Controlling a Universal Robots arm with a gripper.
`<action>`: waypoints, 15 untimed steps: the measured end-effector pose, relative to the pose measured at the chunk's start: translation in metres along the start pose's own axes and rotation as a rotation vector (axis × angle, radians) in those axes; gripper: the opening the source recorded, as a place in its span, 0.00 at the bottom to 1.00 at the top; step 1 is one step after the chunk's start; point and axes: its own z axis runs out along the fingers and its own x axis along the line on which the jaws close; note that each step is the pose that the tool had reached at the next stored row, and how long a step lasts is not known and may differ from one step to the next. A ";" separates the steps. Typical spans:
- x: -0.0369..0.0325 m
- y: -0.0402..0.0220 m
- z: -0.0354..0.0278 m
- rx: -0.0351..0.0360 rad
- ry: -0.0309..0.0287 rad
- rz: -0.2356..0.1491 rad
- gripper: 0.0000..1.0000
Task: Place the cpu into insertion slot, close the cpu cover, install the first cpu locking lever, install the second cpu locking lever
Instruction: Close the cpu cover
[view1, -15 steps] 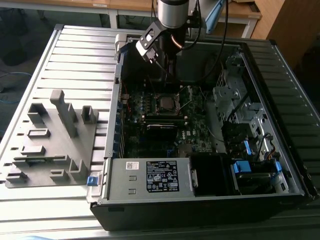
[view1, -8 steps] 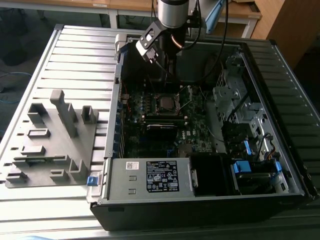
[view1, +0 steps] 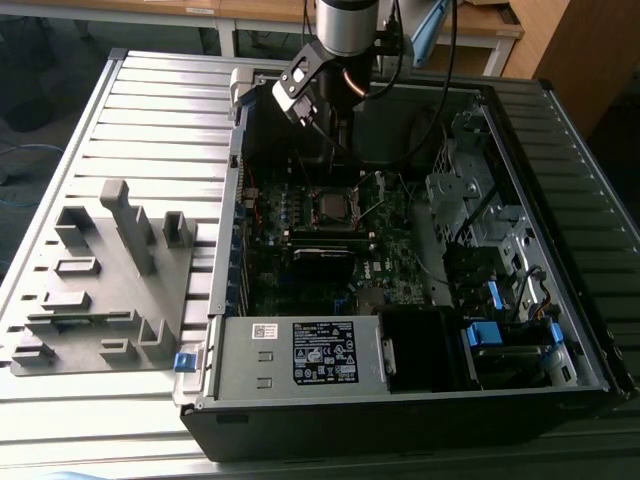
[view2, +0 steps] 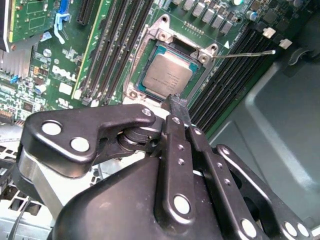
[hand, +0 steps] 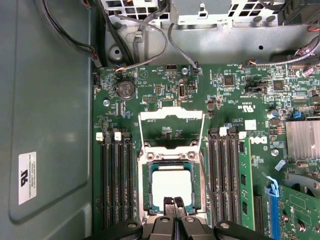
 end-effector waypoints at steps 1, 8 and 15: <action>0.0001 0.0010 0.0001 -0.0001 0.0001 0.000 0.11; 0.0004 0.0084 0.0007 -0.0001 0.0002 0.000 0.11; 0.0005 0.0101 0.0008 -0.0001 0.0002 0.000 0.11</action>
